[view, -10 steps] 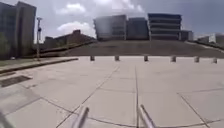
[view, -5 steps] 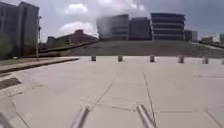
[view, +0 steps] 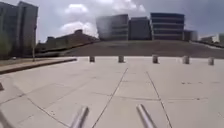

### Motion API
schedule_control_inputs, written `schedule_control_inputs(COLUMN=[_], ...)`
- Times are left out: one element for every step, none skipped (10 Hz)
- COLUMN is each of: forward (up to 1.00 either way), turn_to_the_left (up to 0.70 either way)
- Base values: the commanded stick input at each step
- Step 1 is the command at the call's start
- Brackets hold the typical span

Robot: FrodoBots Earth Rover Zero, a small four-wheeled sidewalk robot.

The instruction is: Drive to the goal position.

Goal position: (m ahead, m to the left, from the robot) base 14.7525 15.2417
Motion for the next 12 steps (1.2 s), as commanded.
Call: schedule_control_inputs(forward=[1.0,1.0,1.0,1.0,1.0,1.0,1.0,1.0,1.0,1.0,1.0,1.0], turn_to_the_left=[0.02,0.04,0.04,0.04,0.04,0.04,0.04,0.04,0.04,0.04,0.04,0.04])
